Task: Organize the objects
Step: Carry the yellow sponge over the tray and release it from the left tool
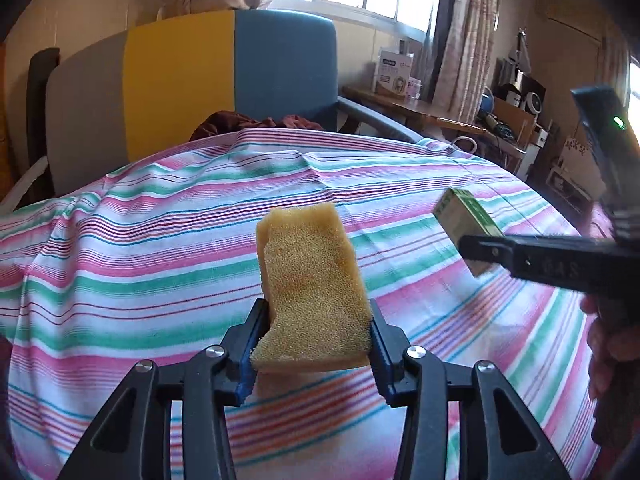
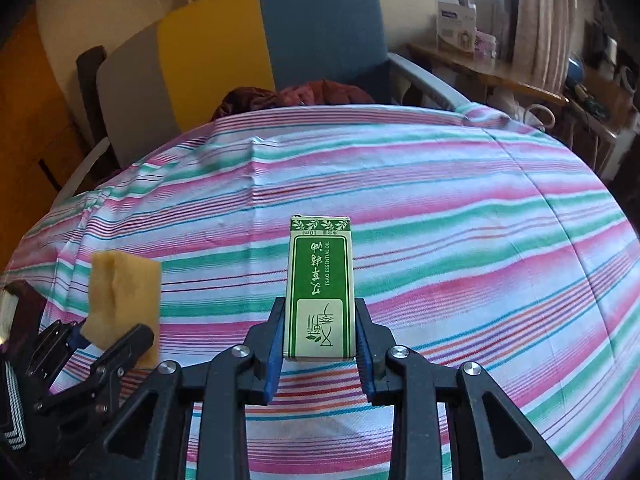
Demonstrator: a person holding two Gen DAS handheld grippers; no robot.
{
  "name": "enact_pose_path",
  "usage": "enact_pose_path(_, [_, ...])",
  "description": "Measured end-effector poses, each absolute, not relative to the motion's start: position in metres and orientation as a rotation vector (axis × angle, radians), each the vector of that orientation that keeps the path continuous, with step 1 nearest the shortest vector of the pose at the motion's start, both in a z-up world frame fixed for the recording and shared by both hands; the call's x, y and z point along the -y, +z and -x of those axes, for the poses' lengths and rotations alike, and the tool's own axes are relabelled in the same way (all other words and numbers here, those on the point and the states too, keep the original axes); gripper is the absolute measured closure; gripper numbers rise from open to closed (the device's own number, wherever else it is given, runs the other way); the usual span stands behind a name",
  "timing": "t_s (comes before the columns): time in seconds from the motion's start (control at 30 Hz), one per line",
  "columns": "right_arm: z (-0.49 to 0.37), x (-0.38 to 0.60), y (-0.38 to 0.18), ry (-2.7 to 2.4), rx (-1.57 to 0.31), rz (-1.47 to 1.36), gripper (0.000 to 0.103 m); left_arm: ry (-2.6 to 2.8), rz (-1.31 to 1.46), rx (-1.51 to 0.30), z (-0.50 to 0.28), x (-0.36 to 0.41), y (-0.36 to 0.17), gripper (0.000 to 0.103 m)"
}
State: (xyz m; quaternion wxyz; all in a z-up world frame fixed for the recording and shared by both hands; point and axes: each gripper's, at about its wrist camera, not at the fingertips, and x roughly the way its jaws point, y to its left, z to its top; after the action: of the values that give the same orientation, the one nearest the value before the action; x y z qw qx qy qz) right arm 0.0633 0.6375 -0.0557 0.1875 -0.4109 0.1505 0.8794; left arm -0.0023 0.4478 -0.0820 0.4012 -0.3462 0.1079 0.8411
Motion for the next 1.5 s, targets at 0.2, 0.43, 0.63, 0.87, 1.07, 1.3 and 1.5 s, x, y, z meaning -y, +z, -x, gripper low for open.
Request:
enact_pose_path(0.2, [-0.061, -0.630, -0.055, 2.499, -0.375, 1.164, 0.072, 2.115, 0.800, -0.328, -0.020, -0.436, -0.076, 0.057])
enact_pose_path(0.43, [-0.061, -0.630, -0.054, 2.513, -0.359, 1.153, 0.072, 2.096, 0.751, -0.366, -0.039, -0.425, -0.071, 0.057])
enact_pose_path(0.63, [-0.063, -0.635, -0.054, 2.522, -0.433, 1.142, 0.072, 2.066, 0.776, -0.308, -0.052, -0.396, -0.060, 0.057])
enact_pose_path(0.87, [-0.063, -0.627, -0.059, 2.543, -0.438, 1.176, 0.072, 2.056, 0.851, -0.184, -0.059, -0.346, -0.045, 0.057])
enact_pose_path(1.07, [-0.060, -0.612, -0.059, 2.586, -0.349, 1.200, 0.072, 2.121, 0.823, -0.106, -0.054, -0.290, -0.017, 0.057])
enact_pose_path(1.3, [-0.058, -0.600, -0.064, 2.605, -0.272, 1.236, 0.072, 2.243, 0.888, 0.039, -0.021, -0.211, -0.003, 0.057])
enact_pose_path(1.5, [-0.058, -0.597, -0.066, 2.611, -0.269, 1.245, 0.072, 2.357, 0.938, 0.107, 0.006, -0.151, -0.001, 0.057])
